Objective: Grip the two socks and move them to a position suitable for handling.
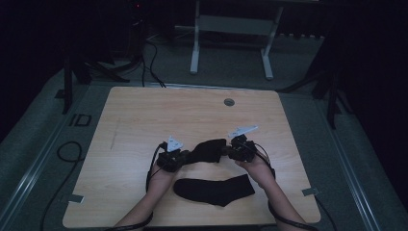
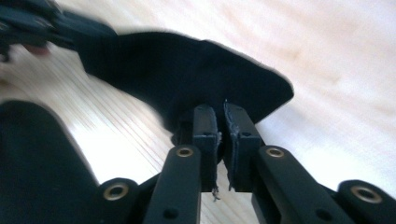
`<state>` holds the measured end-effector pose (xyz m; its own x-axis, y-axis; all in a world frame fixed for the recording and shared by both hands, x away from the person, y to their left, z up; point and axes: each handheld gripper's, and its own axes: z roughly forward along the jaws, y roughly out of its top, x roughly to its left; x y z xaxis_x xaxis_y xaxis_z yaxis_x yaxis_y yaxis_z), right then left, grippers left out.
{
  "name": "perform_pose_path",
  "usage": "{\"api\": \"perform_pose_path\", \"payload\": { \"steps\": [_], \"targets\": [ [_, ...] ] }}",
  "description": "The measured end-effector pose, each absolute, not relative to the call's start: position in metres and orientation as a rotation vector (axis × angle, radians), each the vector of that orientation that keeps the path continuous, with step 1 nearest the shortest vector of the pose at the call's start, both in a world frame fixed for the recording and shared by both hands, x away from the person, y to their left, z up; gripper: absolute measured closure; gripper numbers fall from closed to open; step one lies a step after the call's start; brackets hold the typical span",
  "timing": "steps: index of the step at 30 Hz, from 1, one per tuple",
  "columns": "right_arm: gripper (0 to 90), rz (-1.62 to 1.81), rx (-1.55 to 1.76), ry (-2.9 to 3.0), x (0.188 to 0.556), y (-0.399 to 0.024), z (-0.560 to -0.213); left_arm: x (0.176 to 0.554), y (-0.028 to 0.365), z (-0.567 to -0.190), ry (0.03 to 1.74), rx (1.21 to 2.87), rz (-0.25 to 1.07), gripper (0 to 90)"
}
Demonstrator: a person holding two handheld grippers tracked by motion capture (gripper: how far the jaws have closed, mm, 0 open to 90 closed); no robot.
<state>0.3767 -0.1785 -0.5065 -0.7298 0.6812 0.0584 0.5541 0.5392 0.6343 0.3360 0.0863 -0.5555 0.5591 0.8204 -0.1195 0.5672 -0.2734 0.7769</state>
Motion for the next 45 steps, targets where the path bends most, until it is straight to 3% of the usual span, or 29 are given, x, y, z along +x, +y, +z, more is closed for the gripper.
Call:
{"api": "perform_pose_path", "payload": {
  "steps": [2,5,10,15,23,30,34,39,40,43,45],
  "targets": [
    [65.0,0.929,1.076,2.598,0.382,-0.178,-0.516,0.337,0.088,-0.556,1.119,1.981,0.381,76.0],
    [55.3,0.933,1.155,2.559,0.388,-0.183,-0.521,0.339,0.090,-0.557,1.137,1.989,0.380,63.9],
    [49.3,0.986,1.201,2.533,0.391,-0.191,-0.519,0.341,0.098,-0.556,1.197,1.966,0.427,57.7],
    [47.3,1.004,1.203,2.516,0.389,-0.201,-0.512,0.339,0.115,-0.554,1.247,1.946,0.460,57.6],
    [54.9,1.000,1.244,2.468,0.392,-0.217,-0.510,0.330,0.122,-0.543,1.208,1.916,0.435,57.6],
    [52.9,1.008,1.225,2.572,0.394,-0.193,-0.526,0.331,0.093,-0.554,1.083,2.083,0.383,65.9],
    [53.0,0.975,1.187,2.618,0.395,-0.172,-0.536,0.338,0.086,-0.562,1.065,2.136,0.354,75.4],
    [56.5,0.880,1.127,2.666,0.396,-0.153,-0.546,0.340,0.082,-0.562,1.056,2.153,0.374,76.0],
    [59.4,0.877,1.108,2.660,0.395,-0.150,-0.547,0.340,0.082,-0.562,1.055,2.154,0.374,76.1],
    [82.2,0.833,1.054,2.650,0.392,-0.144,-0.546,0.341,0.083,-0.562,1.055,2.154,0.374,76.6],
    [85.8,0.824,1.030,2.640,0.390,-0.143,-0.546,0.341,0.082,-0.562,1.051,2.160,0.382,76.6]
  ]
}}
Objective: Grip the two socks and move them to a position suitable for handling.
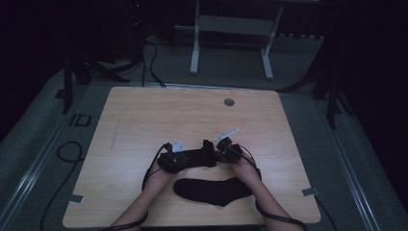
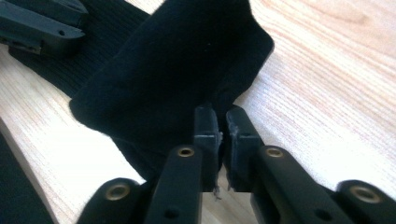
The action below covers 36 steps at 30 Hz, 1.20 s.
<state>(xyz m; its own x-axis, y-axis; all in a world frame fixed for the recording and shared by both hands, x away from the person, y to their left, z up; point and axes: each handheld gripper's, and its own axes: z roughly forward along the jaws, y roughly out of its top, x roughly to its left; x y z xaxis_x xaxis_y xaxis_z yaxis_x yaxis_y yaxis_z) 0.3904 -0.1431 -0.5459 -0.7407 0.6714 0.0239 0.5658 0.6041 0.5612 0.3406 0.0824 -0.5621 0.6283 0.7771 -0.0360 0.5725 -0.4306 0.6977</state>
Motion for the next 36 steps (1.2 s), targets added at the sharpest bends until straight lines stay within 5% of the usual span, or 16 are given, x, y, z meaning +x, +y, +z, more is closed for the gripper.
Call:
{"api": "perform_pose_path", "payload": {
  "steps": [12,23,28,36],
  "targets": [
    [86.0,0.985,1.144,2.522,0.380,-0.216,-0.504,0.342,0.098,-0.561,1.051,2.173,0.403,76.5],
    [84.7,0.909,1.268,2.579,0.376,-0.264,-0.532,0.344,0.083,-0.559,0.940,2.205,0.360,70.9],
    [67.3,0.879,1.311,2.534,0.377,-0.274,-0.533,0.345,0.078,-0.561,0.930,2.208,0.338,70.8],
    [60.7,0.916,1.348,2.454,0.382,-0.282,-0.519,0.340,0.087,-0.550,0.943,2.175,0.322,69.1]
  ]
}}
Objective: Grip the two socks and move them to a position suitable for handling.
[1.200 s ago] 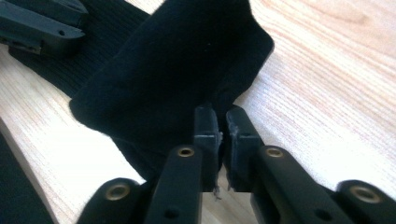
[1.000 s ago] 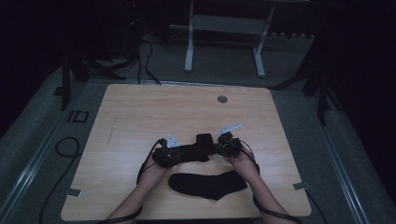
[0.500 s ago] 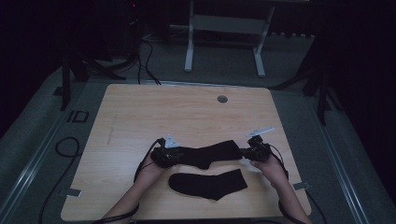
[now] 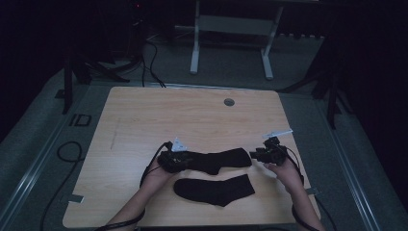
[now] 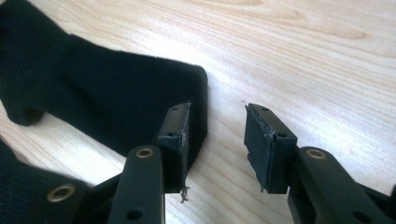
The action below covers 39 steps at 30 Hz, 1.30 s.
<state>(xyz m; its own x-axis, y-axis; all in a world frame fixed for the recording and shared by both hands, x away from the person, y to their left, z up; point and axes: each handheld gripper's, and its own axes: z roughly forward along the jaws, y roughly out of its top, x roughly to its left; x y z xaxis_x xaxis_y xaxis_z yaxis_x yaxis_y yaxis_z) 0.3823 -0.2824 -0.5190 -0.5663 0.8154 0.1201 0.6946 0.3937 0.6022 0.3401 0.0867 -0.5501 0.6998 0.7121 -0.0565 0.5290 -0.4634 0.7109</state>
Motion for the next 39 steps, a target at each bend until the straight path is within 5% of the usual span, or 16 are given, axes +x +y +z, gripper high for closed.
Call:
{"api": "perform_pose_path", "payload": {
  "steps": [6,12,25,31,39],
  "targets": [
    [85.1,0.962,1.321,2.430,0.388,-0.267,-0.519,0.343,0.089,-0.549,0.955,2.175,0.335,77.9],
    [87.9,0.959,1.284,2.481,0.389,-0.248,-0.530,0.345,0.084,-0.558,0.968,2.214,0.316,82.0],
    [83.0,0.909,1.257,2.546,0.376,-0.254,-0.547,0.333,0.097,-0.559,0.964,2.199,0.286,85.0],
    [69.1,0.950,1.218,2.516,0.377,-0.252,-0.529,0.338,0.116,-0.542,1.029,2.107,0.322,69.1],
    [60.6,1.011,1.261,2.485,0.379,-0.249,-0.521,0.333,0.127,-0.545,1.051,2.087,0.324,67.3]
  ]
}}
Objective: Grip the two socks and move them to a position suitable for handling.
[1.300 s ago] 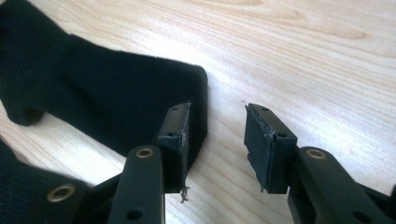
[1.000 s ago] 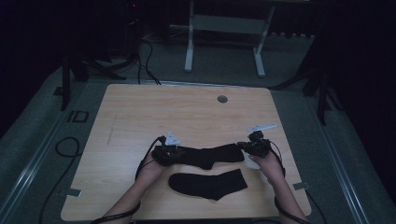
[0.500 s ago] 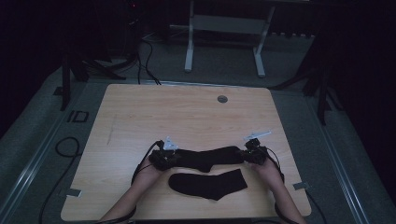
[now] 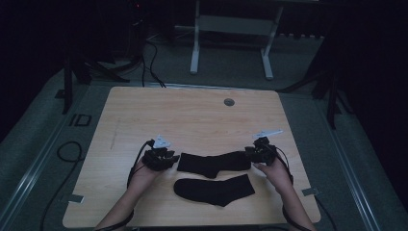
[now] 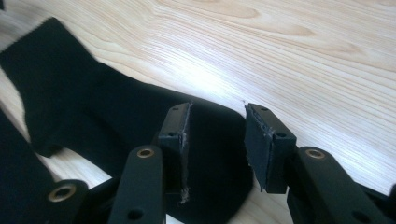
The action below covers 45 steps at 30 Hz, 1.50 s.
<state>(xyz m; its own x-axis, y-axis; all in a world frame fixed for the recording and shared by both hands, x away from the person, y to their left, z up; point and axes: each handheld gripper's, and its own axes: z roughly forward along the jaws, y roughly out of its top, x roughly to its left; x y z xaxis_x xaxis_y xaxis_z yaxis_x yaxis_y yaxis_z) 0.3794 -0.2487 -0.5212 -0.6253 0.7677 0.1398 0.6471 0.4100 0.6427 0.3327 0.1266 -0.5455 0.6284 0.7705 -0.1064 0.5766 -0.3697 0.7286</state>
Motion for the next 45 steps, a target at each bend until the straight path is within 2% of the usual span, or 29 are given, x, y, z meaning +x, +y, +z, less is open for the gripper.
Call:
{"api": "perform_pose_path", "payload": {
  "steps": [3,5,8,12,17,19,24,30,33,39,43,45],
  "targets": [
    [69.7,0.991,1.264,2.506,0.375,-0.239,-0.526,0.331,0.119,-0.549,1.017,2.115,0.317,71.5],
    [79.4,0.988,1.272,2.501,0.371,-0.235,-0.529,0.332,0.113,-0.551,0.990,2.143,0.302,77.9],
    [86.9,0.910,1.257,2.536,0.366,-0.227,-0.538,0.337,0.104,-0.555,0.975,2.193,0.311,84.5],
    [89.1,0.878,1.265,2.545,0.373,-0.223,-0.547,0.342,0.102,-0.557,0.988,2.201,0.305,88.9],
    [89.1,0.889,1.309,2.511,0.398,-0.221,-0.548,0.338,0.102,-0.557,0.975,2.211,0.294,89.0],
    [85.0,0.901,1.318,2.513,0.407,-0.219,-0.548,0.337,0.103,-0.557,0.983,2.195,0.283,88.8],
    [73.2,0.915,1.270,2.524,0.415,-0.204,-0.540,0.334,0.111,-0.555,1.000,2.125,0.275,81.8],
    [60.2,1.040,1.139,2.557,0.395,-0.171,-0.517,0.326,0.130,-0.550,1.044,2.069,0.305,74.3],
    [51.8,1.077,0.990,2.660,0.377,-0.130,-0.513,0.320,0.138,-0.549,1.046,2.065,0.323,63.5],
    [45.4,0.964,0.855,2.737,0.366,-0.071,-0.525,0.308,0.155,-0.556,1.089,2.040,0.355,55.0],
    [43.3,0.910,0.880,2.773,0.369,-0.047,-0.538,0.306,0.164,-0.562,1.123,2.014,0.335,55.1],
    [45.0,0.869,0.873,2.789,0.369,-0.039,-0.545,0.306,0.165,-0.562,1.126,1.998,0.329,55.0]
  ]
}}
